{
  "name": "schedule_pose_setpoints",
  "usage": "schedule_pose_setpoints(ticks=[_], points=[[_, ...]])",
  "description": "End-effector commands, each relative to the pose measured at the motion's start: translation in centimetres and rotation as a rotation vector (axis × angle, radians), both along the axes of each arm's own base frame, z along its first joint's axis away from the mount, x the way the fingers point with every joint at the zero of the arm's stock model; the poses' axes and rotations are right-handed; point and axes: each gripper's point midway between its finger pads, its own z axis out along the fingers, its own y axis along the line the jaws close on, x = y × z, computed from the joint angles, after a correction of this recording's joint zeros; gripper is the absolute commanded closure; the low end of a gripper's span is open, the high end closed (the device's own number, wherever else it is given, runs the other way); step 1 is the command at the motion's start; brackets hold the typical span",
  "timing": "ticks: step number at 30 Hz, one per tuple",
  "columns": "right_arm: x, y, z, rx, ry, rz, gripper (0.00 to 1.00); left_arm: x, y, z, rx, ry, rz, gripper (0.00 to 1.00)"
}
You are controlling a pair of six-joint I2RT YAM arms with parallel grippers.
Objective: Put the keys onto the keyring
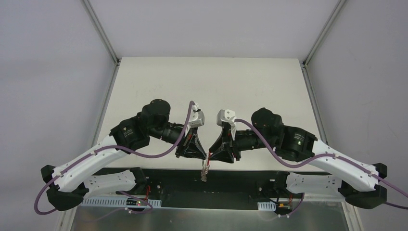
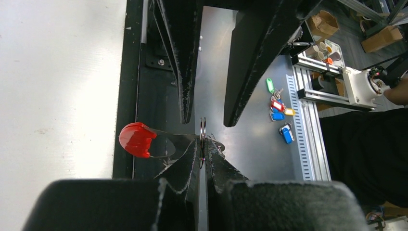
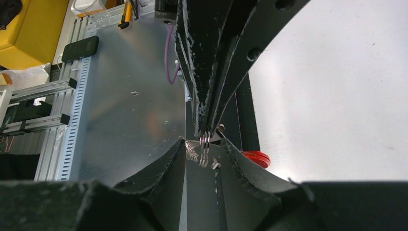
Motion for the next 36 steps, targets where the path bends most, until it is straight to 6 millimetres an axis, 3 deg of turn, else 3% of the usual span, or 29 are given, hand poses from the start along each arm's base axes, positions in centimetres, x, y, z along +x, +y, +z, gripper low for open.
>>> schedule_pose_setpoints(ticks=[1,5,25,32,34,36], points=[[-0.6,0.5,2.5,0.081,-0.002,0.031,0.66,-0.8,0.2,2.1,-0.047,-0.025,-0.039,1.0],[-0.5,0.6,2.5,0.081,0.001,0.028,0.7,-0.7,0.2,2.1,-0.044,-0.026,-0.034,1.0],[-0.1,1.5,1.9,0.063,0.008,0.024,0.74,-0.4,0.4,1.9,-0.04,-0.033,-0.008,1.0],[-0.1,1.7,1.7,0.057,0.012,0.029,0.82,-0.4,0.4,1.9,-0.041,-0.036,-0.004,1.0],[-0.1,1.7,1.6,0.051,0.013,0.033,1.0,-0.4,0.5,2.0,-0.043,-0.038,-0.003,1.0],[-0.3,1.7,1.4,0.043,0.015,0.046,1.0,-0.3,0.5,2.0,-0.043,-0.04,0.0,1.0]])
